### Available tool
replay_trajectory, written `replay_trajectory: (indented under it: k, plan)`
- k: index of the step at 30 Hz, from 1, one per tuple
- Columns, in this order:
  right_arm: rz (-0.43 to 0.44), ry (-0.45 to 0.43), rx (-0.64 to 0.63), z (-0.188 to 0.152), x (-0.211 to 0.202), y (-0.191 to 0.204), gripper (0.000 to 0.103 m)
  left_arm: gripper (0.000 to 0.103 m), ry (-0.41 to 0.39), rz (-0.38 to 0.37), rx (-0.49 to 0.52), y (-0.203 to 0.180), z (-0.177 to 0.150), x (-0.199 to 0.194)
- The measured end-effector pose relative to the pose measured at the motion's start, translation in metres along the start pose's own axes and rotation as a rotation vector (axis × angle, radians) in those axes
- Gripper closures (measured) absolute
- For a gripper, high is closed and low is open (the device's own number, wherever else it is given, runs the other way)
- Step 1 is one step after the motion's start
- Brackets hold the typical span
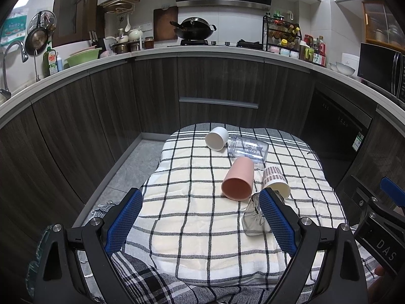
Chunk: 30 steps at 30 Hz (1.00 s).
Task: Flip cup upside down
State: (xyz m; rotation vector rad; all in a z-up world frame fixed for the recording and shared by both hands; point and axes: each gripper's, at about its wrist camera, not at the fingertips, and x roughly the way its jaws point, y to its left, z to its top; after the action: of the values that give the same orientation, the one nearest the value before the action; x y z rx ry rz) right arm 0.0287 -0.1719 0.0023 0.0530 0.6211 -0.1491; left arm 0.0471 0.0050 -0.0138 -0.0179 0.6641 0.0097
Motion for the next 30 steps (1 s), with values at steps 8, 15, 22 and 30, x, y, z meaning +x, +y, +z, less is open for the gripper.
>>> replay_trajectory:
  k: [8, 15, 22, 30]
  plan:
    - [0.001, 0.000, 0.001, 0.0000, -0.0006, -0.0001, 0.014, 0.009, 0.001, -0.001, -0.001, -0.0001, 0.0002, 0.0006]
    - [0.001, 0.000, 0.001, -0.0001, 0.0003, -0.0003, 0.014, 0.009, 0.001, -0.003, 0.002, -0.0003, 0.0008, 0.0000]
    - [0.001, 0.001, 0.001, 0.0001, 0.0003, -0.0004, 0.014, 0.009, -0.003, -0.004, 0.005, -0.0018, 0.0027, -0.0030]
    - [0.003, 0.005, 0.003, 0.0000, -0.0001, 0.0000, 0.014, 0.009, -0.001, -0.004, 0.005, -0.0014, 0.0029, -0.0026]
